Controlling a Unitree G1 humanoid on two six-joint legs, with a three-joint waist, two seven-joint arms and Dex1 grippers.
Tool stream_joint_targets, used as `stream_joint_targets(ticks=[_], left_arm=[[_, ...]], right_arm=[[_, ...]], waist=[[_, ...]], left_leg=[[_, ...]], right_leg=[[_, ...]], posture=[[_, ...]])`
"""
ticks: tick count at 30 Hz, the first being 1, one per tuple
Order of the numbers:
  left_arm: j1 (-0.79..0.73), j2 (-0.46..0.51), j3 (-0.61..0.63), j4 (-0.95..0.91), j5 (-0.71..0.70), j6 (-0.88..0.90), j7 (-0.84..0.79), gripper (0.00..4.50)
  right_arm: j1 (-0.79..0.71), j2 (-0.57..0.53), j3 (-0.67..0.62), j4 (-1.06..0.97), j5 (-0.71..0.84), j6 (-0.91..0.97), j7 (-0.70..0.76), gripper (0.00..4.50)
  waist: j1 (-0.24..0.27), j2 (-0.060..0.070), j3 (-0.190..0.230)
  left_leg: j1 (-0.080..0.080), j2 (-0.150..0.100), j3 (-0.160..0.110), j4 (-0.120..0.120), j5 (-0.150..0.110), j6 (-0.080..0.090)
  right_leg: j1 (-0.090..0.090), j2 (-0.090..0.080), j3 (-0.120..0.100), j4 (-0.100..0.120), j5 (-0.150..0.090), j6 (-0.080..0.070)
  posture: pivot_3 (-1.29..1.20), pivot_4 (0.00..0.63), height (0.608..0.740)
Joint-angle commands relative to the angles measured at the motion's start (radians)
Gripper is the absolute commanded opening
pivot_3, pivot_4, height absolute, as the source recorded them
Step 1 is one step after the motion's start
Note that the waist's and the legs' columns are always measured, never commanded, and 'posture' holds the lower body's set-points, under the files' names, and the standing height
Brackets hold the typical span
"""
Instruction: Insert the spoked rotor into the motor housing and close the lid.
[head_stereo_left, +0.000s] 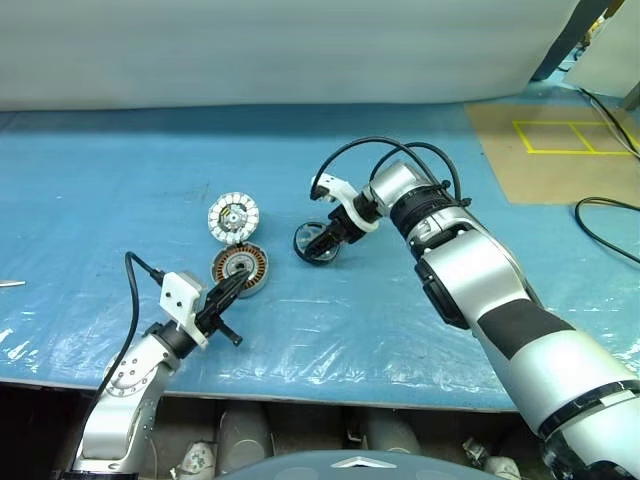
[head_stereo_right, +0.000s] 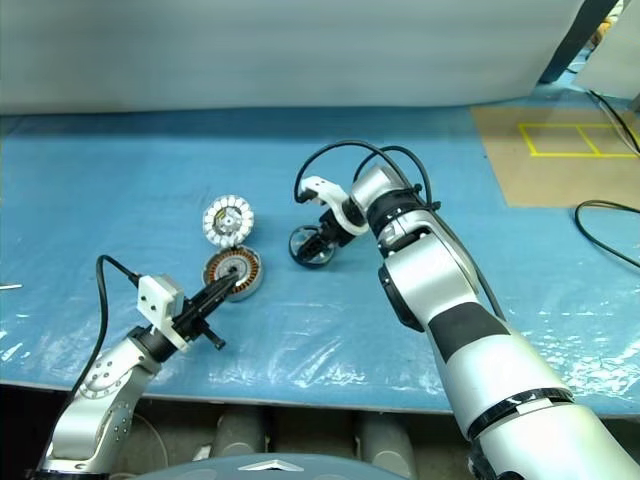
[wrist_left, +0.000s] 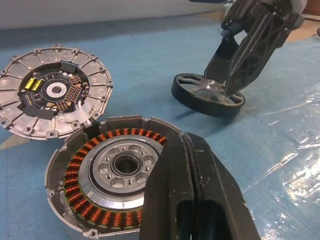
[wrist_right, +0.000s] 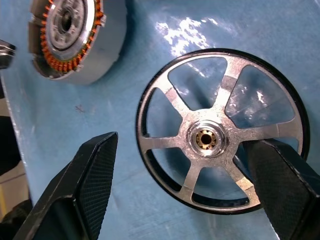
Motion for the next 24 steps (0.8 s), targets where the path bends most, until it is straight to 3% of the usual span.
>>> stream_joint_targets(ticks=[1,7,10,14,24], left_arm=[[-0.005,0.005,-0.004,-0.011,0.004,-0.012,-0.002,0.03],[-0.007,0.007,-0.005,0.002,0.006,-0.019,-0.008,0.03],[-0.006,0.007,-0.004,0.019,0.008,-0.03,-0.014,0.0],[-0.005,0.006,-0.003,0.045,0.011,-0.049,-0.027,0.0],[-0.009,-0.003,-0.015,0.081,0.02,-0.077,-0.038,0.0]], right_arm=[[-0.03,-0.005,-0.032,-0.014,0.023,0.01,-0.006,4.13],[-0.018,-0.005,-0.036,-0.014,0.012,-0.004,-0.032,4.13],[-0.013,-0.003,-0.04,-0.013,0.013,-0.005,-0.047,3.54],[-0.014,0.0,-0.05,-0.013,0.019,0.002,-0.064,2.22],[0.006,-0.001,-0.038,-0.011,-0.009,-0.02,-0.094,2.22]], waist=[[0.001,0.0,0.0],[0.0,0.0,0.0],[0.0,0.0,0.0],[0.0,0.0,0.0],[0.001,0.0,0.0]], left_leg=[[0.0,0.0,0.0,0.0,0.0,0.0],[0.0,0.0,0.0,0.0,0.0,0.0],[0.0,0.0,0.0,0.0,0.0,0.0],[0.0,0.0,0.0,0.0,0.0,0.0],[0.0,0.0,0.0,0.001,0.0,0.0]], right_leg=[[0.0,0.0,0.0,0.0,0.0,0.0],[0.0,0.0,0.0,0.0,0.0,0.0],[0.0,0.0,0.0,0.0,0.0,0.0],[0.0,0.0,0.0,0.0,0.0,0.0],[0.0,0.0,0.0,0.0,0.0,0.0]], posture=[[0.0,0.15,0.74],[0.0,0.15,0.74],[0.0,0.15,0.74],[0.0,0.15,0.74],[0.0,0.15,0.74]])
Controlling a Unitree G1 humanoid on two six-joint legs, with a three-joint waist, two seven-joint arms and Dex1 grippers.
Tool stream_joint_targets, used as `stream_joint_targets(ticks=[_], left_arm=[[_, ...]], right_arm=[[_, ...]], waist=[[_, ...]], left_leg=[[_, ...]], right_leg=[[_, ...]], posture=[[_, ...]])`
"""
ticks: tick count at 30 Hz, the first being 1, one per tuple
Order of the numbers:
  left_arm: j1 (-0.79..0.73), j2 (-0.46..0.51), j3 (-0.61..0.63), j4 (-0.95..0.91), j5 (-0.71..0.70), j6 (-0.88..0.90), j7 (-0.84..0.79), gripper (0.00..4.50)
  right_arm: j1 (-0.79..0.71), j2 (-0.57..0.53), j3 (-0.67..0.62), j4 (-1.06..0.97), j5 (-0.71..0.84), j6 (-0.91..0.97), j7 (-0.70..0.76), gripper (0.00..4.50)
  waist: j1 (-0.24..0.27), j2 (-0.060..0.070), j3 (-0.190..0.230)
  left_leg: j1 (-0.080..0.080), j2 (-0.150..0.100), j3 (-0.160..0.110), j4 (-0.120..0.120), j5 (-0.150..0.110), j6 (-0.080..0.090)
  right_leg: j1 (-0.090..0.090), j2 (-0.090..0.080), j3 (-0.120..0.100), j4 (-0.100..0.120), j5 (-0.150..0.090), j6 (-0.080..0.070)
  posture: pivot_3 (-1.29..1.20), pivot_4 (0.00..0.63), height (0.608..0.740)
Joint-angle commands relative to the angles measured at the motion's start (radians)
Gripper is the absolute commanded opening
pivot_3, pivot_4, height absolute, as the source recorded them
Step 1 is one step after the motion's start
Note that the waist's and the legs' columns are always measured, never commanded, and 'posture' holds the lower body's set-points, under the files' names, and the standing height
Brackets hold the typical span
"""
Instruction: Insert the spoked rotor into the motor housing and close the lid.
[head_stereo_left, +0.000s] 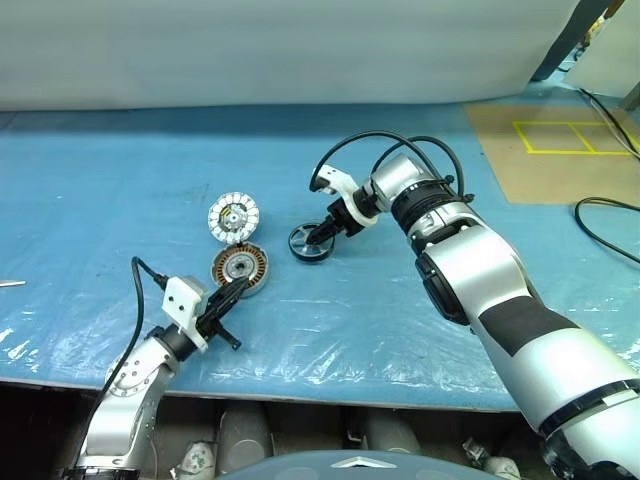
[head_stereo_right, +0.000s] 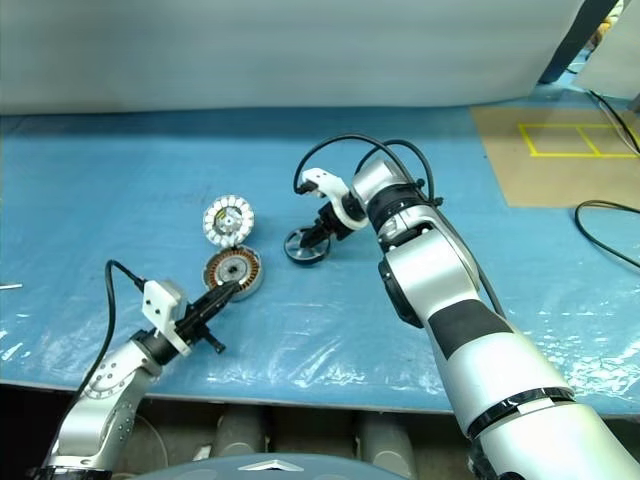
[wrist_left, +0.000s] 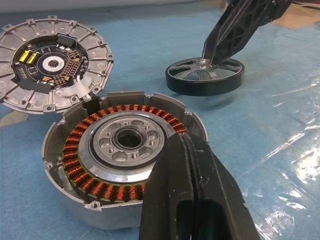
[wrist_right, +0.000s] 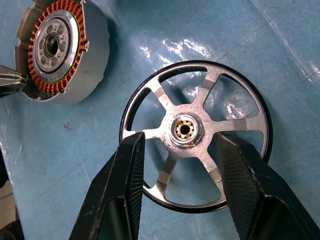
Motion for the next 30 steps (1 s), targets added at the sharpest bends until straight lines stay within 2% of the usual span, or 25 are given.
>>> stream_joint_targets(ticks=[1,5,13,17,18,22,30], left_arm=[[-0.001,-0.003,-0.012,-0.012,0.004,-0.022,-0.004,0.0],[-0.004,-0.004,-0.017,-0.016,0.006,-0.016,0.0,0.0],[-0.008,0.002,-0.021,-0.031,0.003,-0.002,0.012,0.0],[-0.013,0.005,-0.02,-0.032,0.001,0.002,0.014,0.0],[-0.016,0.006,-0.018,-0.033,-0.001,0.003,0.015,0.0],[-0.015,0.013,0.001,-0.041,-0.013,0.005,0.015,0.0],[0.074,0.051,0.128,-0.12,-0.083,0.008,0.016,0.0]], right_arm=[[0.004,-0.003,0.018,-0.013,-0.011,-0.027,0.01,2.22],[0.032,-0.014,0.078,-0.022,-0.061,-0.141,0.011,2.22],[0.047,-0.009,0.078,-0.018,-0.061,-0.186,-0.017,2.22],[0.062,-0.017,0.084,-0.026,-0.066,-0.235,-0.022,1.49],[0.062,-0.02,0.085,-0.028,-0.067,-0.247,-0.018,1.49],[0.058,-0.04,0.089,-0.061,-0.065,-0.358,0.015,1.49],[0.047,-0.03,0.056,-0.222,0.01,-0.534,0.146,1.49]], waist=[[0.0,0.0,0.0],[0.001,0.0,0.0],[0.001,0.0,0.0],[0.0,0.0,0.0],[0.0,0.0,0.0],[0.001,0.0,0.0],[-0.004,0.001,0.0]], left_leg=[[0.0,0.0,0.0,0.0,0.0,0.0],[0.0,0.0,0.0,0.0,0.0,0.0],[0.001,0.0,0.0,0.002,0.0,0.0],[0.001,0.001,0.0,0.004,0.0,0.0],[0.001,0.001,0.0,0.005,0.0,0.0],[0.001,0.001,0.0,0.009,-0.001,0.001],[0.0,0.003,0.0,0.012,-0.002,0.003]], right_leg=[[0.0,0.0,0.0,0.0,0.0,0.0],[0.0,0.0,0.0,0.0,0.0,0.0],[0.0,0.0,0.0,0.003,0.0,0.0],[0.0,0.0,0.001,0.005,0.0,0.0],[0.0,0.0,0.001,0.006,0.0,0.0],[0.0,0.0,0.001,0.008,0.0,0.0],[0.0,0.001,0.001,0.01,0.0,-0.001]], posture=[[0.0,0.15,0.74],[0.0,0.15,0.74],[0.0,0.15,0.74],[0.0,0.15,0.74],[0.0,0.15,0.74],[0.0,0.15,0.74],[0.0,0.15,0.74]])
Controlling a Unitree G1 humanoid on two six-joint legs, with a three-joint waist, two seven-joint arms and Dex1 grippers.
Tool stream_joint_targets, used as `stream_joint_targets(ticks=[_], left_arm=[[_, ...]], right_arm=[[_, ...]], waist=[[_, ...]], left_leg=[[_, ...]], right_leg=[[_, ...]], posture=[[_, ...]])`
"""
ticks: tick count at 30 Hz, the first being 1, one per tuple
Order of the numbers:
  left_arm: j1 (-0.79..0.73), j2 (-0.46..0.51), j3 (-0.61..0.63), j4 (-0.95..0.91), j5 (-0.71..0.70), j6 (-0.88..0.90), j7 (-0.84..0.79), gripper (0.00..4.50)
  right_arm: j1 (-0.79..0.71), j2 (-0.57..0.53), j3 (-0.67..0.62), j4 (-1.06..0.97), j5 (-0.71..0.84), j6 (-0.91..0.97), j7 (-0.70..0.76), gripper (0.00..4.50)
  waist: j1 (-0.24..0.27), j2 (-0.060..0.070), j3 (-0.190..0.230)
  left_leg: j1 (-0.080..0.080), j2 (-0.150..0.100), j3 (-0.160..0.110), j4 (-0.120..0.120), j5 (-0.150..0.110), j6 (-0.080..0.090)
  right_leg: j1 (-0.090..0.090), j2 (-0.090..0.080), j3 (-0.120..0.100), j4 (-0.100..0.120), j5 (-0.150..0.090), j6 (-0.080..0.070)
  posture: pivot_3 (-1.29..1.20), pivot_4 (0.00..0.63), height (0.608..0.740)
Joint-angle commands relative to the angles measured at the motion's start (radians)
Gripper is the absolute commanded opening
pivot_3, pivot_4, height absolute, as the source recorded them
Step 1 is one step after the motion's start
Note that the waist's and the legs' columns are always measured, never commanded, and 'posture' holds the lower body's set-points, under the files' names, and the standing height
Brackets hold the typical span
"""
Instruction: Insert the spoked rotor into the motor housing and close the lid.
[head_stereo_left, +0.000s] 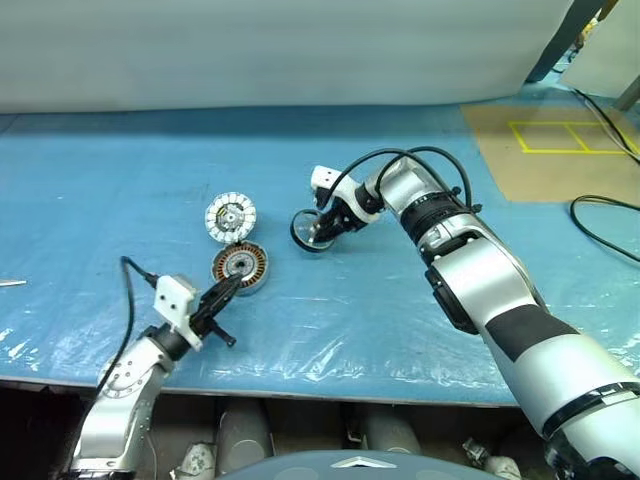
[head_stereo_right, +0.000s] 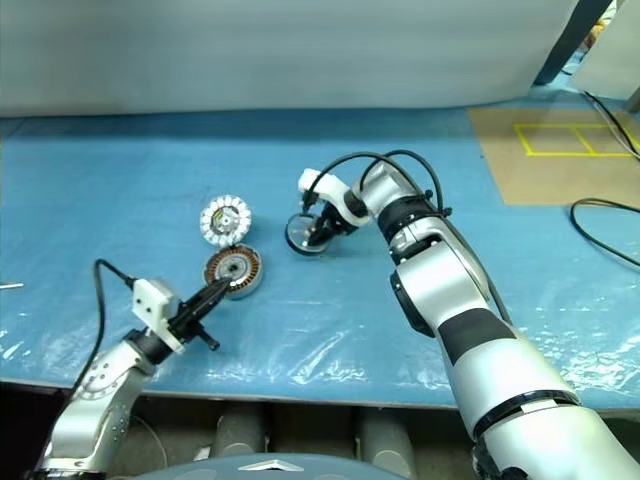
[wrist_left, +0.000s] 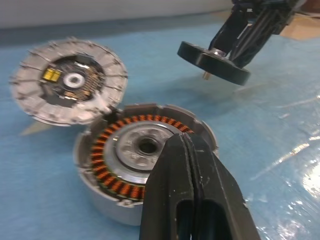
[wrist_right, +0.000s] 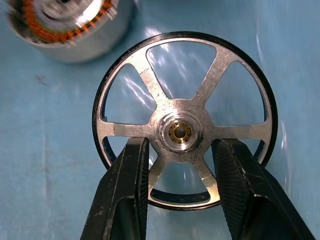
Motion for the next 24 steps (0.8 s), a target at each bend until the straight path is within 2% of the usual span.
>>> stream_joint_targets(ticks=[1,4,11,24], left_arm=[[0.043,0.023,0.047,-0.064,-0.024,-0.005,-0.006,0.0],[0.069,0.019,0.066,-0.079,-0.023,-0.018,0.006,0.0],[0.092,-0.018,0.047,-0.062,0.013,-0.054,0.036,0.0],[0.084,-0.012,0.052,-0.063,0.006,-0.035,0.037,0.0]], right_arm=[[-0.029,0.029,-0.018,-0.087,0.048,-0.063,0.056,1.49],[-0.044,0.083,-0.035,-0.107,0.081,-0.086,0.063,1.49],[-0.024,0.207,-0.115,-0.046,0.148,-0.137,-0.063,1.49],[0.07,0.222,-0.062,-0.083,0.123,-0.167,0.003,1.49]], waist=[[0.001,0.0,0.0],[0.002,0.0,0.0],[0.005,0.0,0.0],[0.004,0.0,0.0]], left_leg=[[0.0,0.0,0.0,0.0,0.0,0.0],[0.0,0.0,0.0,0.001,0.0,0.0],[0.0,0.0,0.0,0.001,0.0,0.0],[-0.001,0.0,0.0,0.001,0.0,0.0]], right_leg=[[0.0,0.0,0.0,0.0,0.0,0.0],[0.0,0.0,0.0,0.0,0.0,0.0],[0.0,0.0,0.0,0.0,0.0,0.0],[0.0,0.0,0.0,-0.001,0.0,0.0]], posture=[[0.0,0.15,0.74],[0.0,0.15,0.74],[0.0,0.15,0.74],[0.0,0.15,0.74]])
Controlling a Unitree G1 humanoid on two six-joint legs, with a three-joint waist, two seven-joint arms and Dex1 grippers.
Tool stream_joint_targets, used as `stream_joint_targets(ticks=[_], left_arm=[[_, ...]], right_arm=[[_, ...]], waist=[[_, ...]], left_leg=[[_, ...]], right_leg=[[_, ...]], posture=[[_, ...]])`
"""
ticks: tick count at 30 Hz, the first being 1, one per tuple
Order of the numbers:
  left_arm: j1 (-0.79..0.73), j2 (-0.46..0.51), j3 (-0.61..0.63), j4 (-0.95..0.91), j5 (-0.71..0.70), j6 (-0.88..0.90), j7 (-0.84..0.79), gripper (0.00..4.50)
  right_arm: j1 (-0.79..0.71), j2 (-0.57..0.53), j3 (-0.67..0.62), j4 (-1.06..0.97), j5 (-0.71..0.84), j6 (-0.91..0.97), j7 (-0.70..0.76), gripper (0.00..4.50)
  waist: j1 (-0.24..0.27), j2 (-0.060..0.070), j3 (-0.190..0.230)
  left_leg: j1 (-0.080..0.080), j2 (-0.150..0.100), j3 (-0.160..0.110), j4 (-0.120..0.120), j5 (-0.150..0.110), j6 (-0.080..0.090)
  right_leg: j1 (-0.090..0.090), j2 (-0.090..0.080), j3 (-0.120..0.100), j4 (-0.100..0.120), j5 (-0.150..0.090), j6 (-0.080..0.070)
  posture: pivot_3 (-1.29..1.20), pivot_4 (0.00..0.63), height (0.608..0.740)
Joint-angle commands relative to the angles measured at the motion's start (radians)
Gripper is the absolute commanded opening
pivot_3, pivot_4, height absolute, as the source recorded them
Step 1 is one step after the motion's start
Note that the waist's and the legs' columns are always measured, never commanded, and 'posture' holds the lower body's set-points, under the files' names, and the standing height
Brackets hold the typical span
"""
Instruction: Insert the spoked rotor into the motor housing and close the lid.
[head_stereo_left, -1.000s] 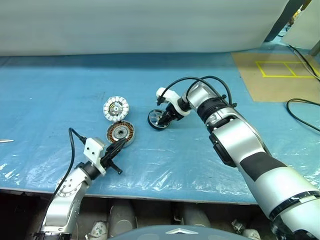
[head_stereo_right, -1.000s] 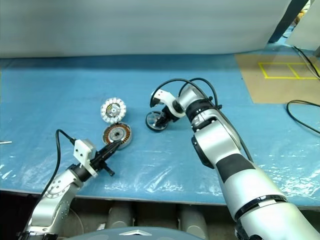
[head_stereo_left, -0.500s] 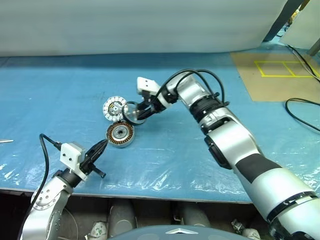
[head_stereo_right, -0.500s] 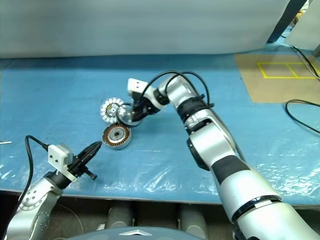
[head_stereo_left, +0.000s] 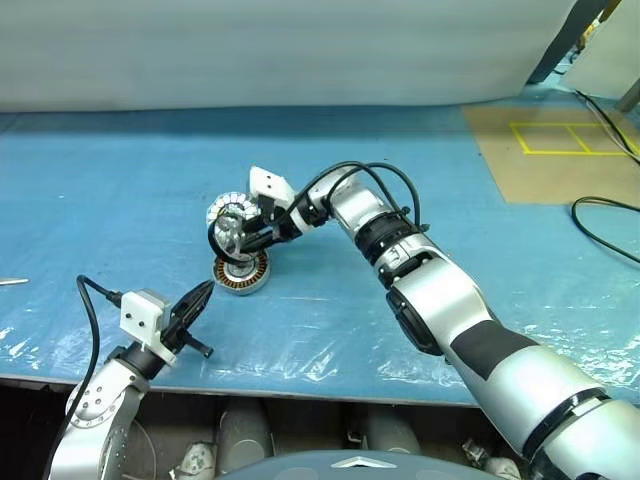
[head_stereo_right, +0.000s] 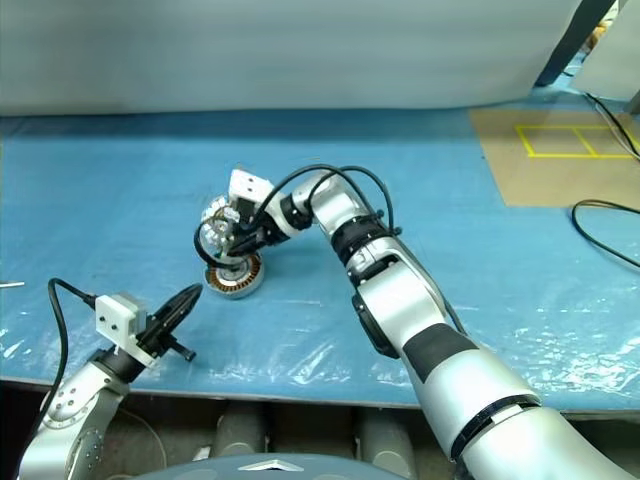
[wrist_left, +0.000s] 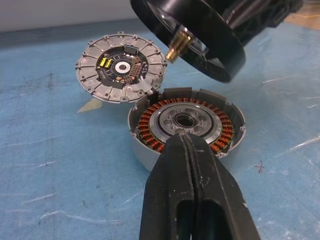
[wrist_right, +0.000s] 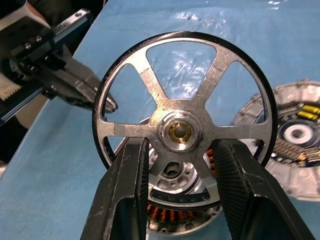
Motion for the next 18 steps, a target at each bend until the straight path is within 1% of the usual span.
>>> stream_joint_targets(ticks=[1,8,18], left_arm=[[-0.011,0.011,0.011,-0.028,-0.01,-0.001,0.0,0.0],[-0.036,0.021,0.01,-0.019,-0.011,0.01,-0.007,0.0],[-0.046,0.025,0.014,-0.005,-0.01,0.005,-0.016,0.0]], right_arm=[[0.005,0.006,0.011,-0.059,0.012,-0.007,0.032,1.49],[0.053,-0.006,0.054,-0.097,-0.007,-0.003,0.037,1.49],[0.081,-0.009,0.077,-0.094,-0.029,-0.018,-0.017,1.49]], waist=[[0.0,0.0,0.0],[0.0,0.0,0.0],[0.0,0.0,0.0]], left_leg=[[0.0,0.0,0.0,0.0,0.0,0.0],[0.0,0.0,0.0,0.0,0.0,0.0],[0.0,0.0,0.0,0.0,0.0,0.0]], right_leg=[[0.0,0.0,0.0,0.0,0.0,0.0],[0.0,0.0,0.0,0.0,0.0,0.0],[0.0,0.0,0.0,0.0,0.0,0.0]], posture=[[0.0,0.15,0.74],[0.0,0.15,0.74],[0.0,0.15,0.74]])
